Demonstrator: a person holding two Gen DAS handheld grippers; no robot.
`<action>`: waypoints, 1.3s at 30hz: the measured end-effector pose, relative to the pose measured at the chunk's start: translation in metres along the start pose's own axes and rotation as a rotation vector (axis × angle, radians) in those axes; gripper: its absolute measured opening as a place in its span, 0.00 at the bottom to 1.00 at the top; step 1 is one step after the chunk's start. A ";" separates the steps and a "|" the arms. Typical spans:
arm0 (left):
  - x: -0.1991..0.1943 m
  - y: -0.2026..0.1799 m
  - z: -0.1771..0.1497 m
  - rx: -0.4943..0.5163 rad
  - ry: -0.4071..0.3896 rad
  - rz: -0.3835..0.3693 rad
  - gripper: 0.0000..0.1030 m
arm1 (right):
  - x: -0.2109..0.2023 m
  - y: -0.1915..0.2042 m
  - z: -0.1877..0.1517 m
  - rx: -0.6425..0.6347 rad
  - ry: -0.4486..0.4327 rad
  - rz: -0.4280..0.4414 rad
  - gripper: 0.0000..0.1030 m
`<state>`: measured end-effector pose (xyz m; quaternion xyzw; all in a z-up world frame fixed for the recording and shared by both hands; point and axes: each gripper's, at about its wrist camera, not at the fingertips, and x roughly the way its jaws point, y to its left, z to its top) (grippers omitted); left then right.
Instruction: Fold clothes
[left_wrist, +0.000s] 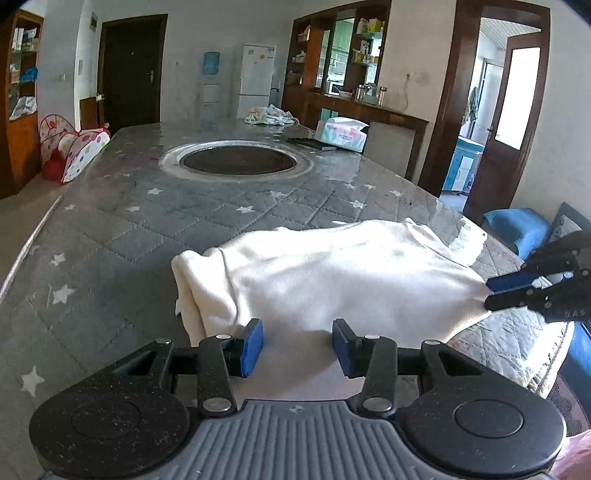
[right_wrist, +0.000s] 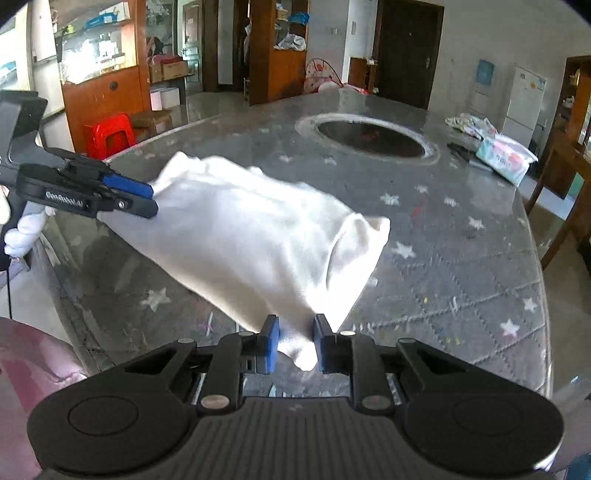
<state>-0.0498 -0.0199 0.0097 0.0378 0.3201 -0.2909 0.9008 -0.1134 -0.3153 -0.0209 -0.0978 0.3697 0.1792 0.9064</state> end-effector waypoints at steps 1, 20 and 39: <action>-0.001 0.000 0.002 0.001 -0.003 0.003 0.44 | -0.002 -0.001 0.003 -0.004 -0.009 0.000 0.18; -0.004 -0.004 0.010 -0.009 -0.029 0.004 0.45 | 0.028 0.008 0.034 -0.012 -0.058 0.036 0.20; 0.008 -0.034 0.006 0.063 -0.029 -0.040 0.45 | 0.038 0.042 0.048 -0.102 -0.089 0.125 0.22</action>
